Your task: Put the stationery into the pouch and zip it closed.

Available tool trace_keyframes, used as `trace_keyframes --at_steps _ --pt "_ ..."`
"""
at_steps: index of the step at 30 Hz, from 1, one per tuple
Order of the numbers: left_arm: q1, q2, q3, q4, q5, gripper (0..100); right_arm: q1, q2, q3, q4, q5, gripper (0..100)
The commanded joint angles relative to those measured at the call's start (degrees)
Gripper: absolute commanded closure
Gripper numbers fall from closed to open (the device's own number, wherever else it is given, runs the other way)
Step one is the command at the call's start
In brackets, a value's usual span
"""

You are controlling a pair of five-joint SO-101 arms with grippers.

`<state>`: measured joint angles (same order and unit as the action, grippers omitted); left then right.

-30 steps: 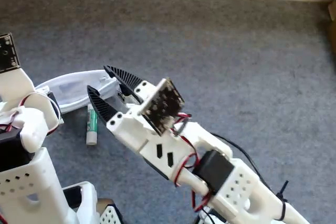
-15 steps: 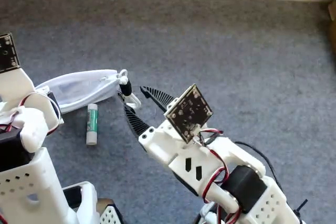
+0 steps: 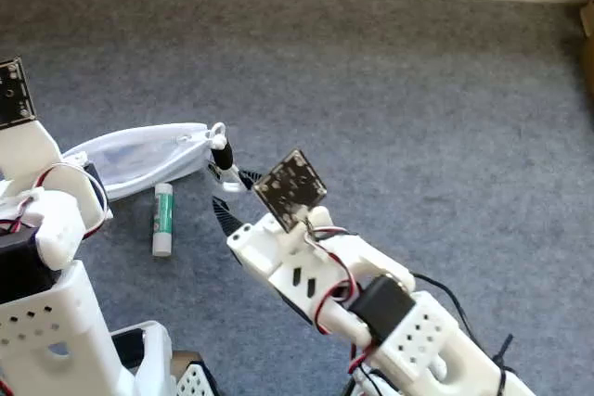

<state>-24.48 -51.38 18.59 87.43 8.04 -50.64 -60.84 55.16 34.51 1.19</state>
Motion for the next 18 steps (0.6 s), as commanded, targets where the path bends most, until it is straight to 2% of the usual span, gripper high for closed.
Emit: trace_keyframes --at_steps 1,9,18 --pt "1.19 -0.57 -0.31 0.0 0.26 99 0.84 5.67 -1.54 -5.14 -0.7 83.9" --pt "1.19 -0.57 -0.31 0.0 0.26 99 4.09 12.26 -3.82 -11.3 -0.7 83.9" --pt "1.19 -0.57 -0.31 0.0 0.18 99 4.35 15.08 -3.82 -18.07 -0.62 83.9"
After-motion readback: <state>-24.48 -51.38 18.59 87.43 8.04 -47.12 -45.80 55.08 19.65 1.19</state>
